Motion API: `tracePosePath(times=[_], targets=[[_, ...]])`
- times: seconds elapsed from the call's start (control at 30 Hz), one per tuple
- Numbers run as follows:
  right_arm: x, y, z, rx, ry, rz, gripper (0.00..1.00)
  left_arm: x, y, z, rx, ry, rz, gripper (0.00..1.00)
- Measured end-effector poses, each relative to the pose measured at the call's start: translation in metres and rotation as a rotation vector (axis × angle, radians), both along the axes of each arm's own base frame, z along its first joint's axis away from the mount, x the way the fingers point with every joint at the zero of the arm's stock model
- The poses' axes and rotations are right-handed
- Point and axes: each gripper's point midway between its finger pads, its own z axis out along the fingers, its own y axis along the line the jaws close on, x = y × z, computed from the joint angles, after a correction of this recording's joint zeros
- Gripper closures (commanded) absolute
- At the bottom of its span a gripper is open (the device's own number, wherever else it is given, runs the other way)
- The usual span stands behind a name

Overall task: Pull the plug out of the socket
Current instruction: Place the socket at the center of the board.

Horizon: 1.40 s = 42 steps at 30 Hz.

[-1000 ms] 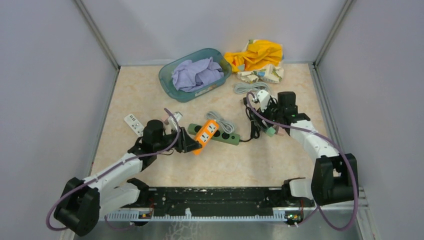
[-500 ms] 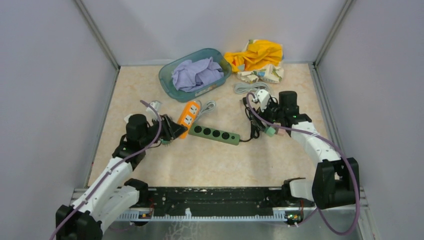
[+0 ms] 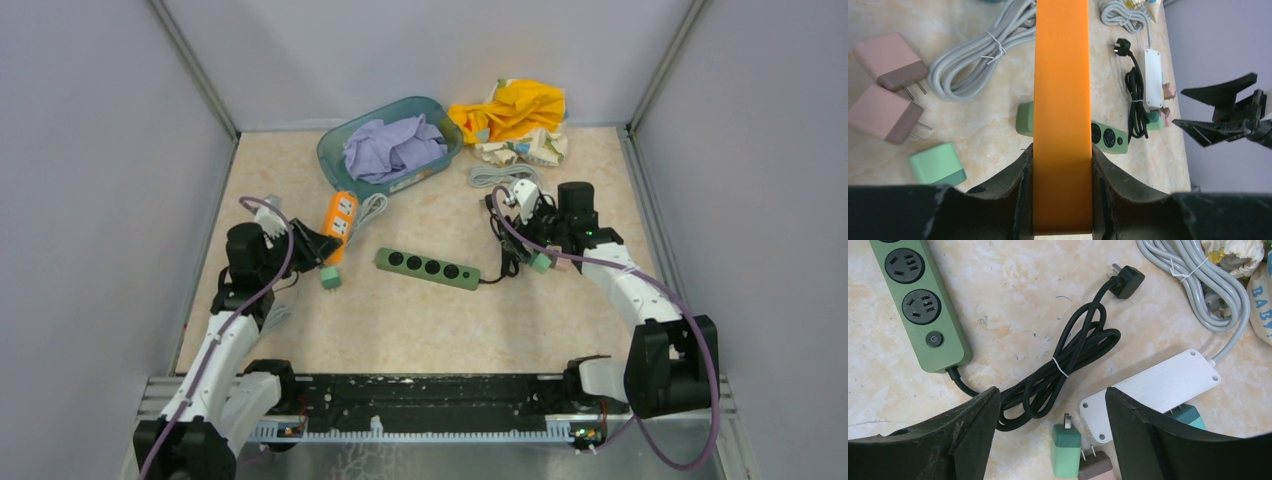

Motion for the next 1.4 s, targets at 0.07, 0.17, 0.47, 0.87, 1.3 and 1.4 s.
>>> tracePosePath(times=[0.07, 0.17, 0.47, 0.87, 1.3, 1.4], targets=[[0.000, 0.000, 0.000, 0.001, -0.001, 0.003, 0.23, 0.005, 0.009, 0.002, -0.025, 0.005, 0.032, 1.00], [0.000, 0.001, 0.000, 0.001, -0.002, 0.009, 0.23, 0.014, 0.025, 0.007, -0.070, -0.004, 0.090, 1.00], [-0.001, 0.002, 0.000, 0.004, -0.001, 0.017, 0.22, 0.043, 0.057, -0.003, -0.198, 0.019, 0.201, 1.00], [-0.001, 0.002, 0.000, 0.002, -0.004, 0.023, 0.22, 0.074, 0.083, -0.043, -0.250, 0.084, 0.299, 1.00], [-0.002, 0.003, 0.001, 0.004, -0.004, 0.027, 0.21, 0.082, 0.098, -0.091, -0.251, 0.176, 0.392, 0.74], [-0.002, 0.004, 0.001, 0.007, -0.003, 0.030, 0.21, 0.083, 0.098, -0.095, -0.256, 0.183, 0.387, 0.56]])
